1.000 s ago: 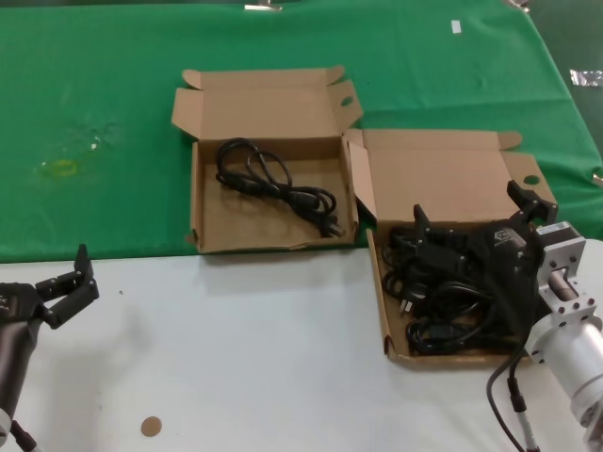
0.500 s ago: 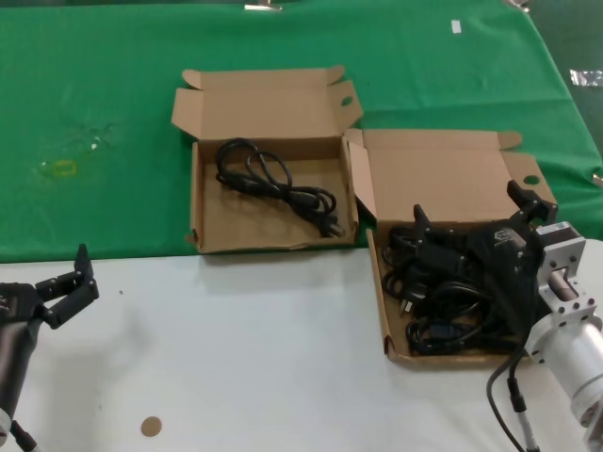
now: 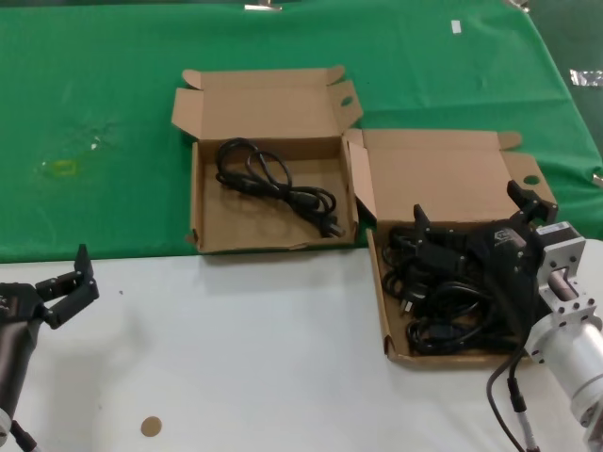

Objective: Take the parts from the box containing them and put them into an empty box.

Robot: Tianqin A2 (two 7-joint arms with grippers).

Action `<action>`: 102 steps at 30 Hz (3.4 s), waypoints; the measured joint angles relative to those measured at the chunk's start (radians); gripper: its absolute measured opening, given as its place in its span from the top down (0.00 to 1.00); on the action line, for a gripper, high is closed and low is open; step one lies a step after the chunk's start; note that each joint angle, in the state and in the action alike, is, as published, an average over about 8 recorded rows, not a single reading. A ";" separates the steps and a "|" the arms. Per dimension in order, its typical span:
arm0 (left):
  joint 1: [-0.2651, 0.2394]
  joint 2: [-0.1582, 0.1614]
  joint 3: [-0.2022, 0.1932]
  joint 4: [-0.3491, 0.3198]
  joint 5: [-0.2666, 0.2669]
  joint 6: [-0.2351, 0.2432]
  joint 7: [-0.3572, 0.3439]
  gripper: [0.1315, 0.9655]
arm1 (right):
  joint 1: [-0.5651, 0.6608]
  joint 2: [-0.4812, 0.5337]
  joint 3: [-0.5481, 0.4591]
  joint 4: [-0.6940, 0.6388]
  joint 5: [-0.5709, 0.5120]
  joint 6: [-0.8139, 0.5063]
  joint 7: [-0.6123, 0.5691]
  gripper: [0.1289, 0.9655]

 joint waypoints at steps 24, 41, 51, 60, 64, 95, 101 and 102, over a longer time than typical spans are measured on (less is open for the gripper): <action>0.000 0.000 0.000 0.000 0.000 0.000 0.000 0.00 | 0.000 0.000 0.000 0.000 0.000 0.000 0.000 0.00; 0.000 0.000 0.000 0.000 0.000 0.000 0.000 0.00 | 0.000 0.000 0.000 0.000 0.000 0.000 0.000 0.00; 0.000 0.000 0.000 0.000 0.000 0.000 0.000 0.00 | 0.000 0.000 0.000 0.000 0.000 0.000 0.000 0.00; 0.000 0.000 0.000 0.000 0.000 0.000 0.000 0.00 | 0.000 0.000 0.000 0.000 0.000 0.000 0.000 0.00; 0.000 0.000 0.000 0.000 0.000 0.000 0.000 0.00 | 0.000 0.000 0.000 0.000 0.000 0.000 0.000 0.00; 0.000 0.000 0.000 0.000 0.000 0.000 0.000 0.00 | 0.000 0.000 0.000 0.000 0.000 0.000 0.000 0.00; 0.000 0.000 0.000 0.000 0.000 0.000 0.000 0.00 | 0.000 0.000 0.000 0.000 0.000 0.000 0.000 0.00; 0.000 0.000 0.000 0.000 0.000 0.000 0.000 0.00 | 0.000 0.000 0.000 0.000 0.000 0.000 0.000 0.00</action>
